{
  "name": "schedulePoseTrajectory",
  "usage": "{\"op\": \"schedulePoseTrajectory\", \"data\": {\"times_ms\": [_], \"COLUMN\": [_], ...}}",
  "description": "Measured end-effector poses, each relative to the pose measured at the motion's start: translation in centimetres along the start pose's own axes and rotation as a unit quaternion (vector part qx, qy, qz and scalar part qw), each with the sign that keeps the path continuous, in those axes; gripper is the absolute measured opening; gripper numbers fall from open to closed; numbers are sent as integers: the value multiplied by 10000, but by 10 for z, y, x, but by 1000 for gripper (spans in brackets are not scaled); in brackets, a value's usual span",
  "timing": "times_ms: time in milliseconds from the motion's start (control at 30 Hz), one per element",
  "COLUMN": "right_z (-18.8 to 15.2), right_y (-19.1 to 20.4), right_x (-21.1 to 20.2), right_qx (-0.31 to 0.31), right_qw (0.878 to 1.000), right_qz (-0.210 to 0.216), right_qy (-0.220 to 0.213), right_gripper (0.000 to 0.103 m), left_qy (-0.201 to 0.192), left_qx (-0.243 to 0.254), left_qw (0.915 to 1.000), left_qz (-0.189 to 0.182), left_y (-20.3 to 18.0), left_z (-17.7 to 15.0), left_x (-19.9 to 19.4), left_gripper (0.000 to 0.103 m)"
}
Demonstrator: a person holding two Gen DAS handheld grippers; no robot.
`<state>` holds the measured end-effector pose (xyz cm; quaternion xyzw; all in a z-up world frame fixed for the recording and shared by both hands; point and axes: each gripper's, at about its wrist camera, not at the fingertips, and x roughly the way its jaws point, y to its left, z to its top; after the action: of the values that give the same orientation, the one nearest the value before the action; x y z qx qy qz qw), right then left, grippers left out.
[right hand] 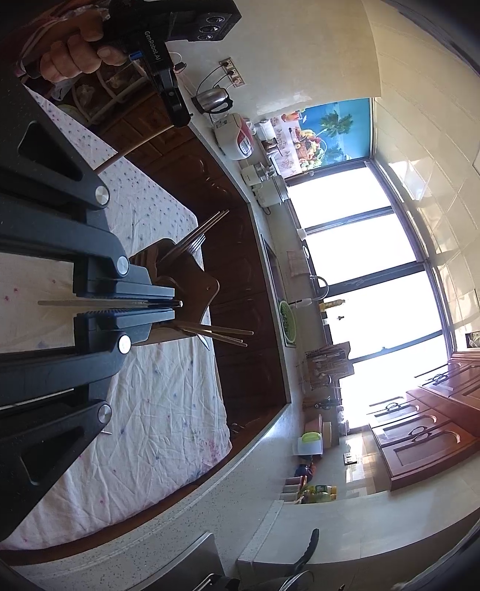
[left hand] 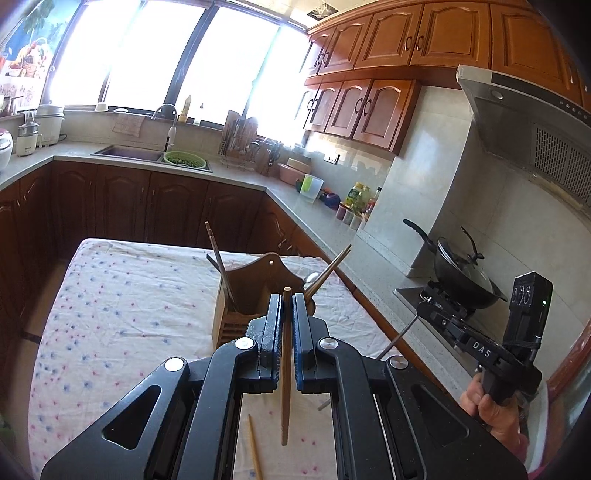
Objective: Organize utensils
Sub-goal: 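Lift both held chopsticks and insert them into the wooden holder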
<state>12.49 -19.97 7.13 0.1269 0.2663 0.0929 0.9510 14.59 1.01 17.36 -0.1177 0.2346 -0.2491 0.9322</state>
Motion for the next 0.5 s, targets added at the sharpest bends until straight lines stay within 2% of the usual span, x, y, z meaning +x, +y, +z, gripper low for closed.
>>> {"op": "schedulePoseTrajectory", "data": {"times_ms": [500], "right_z": [71], "right_y": [8], "right_x": [26], "right_qx": [-160], "right_qw": [9978], "right_qz": [-20], "right_qy": [-649], "right_gripper": [4], "left_qy": [-858], "left_qx": [367], "left_qw": [9951], "left_qz": [327], "left_y": [-3], "left_z": [85], "left_x": [21], "left_gripper": [4]}}
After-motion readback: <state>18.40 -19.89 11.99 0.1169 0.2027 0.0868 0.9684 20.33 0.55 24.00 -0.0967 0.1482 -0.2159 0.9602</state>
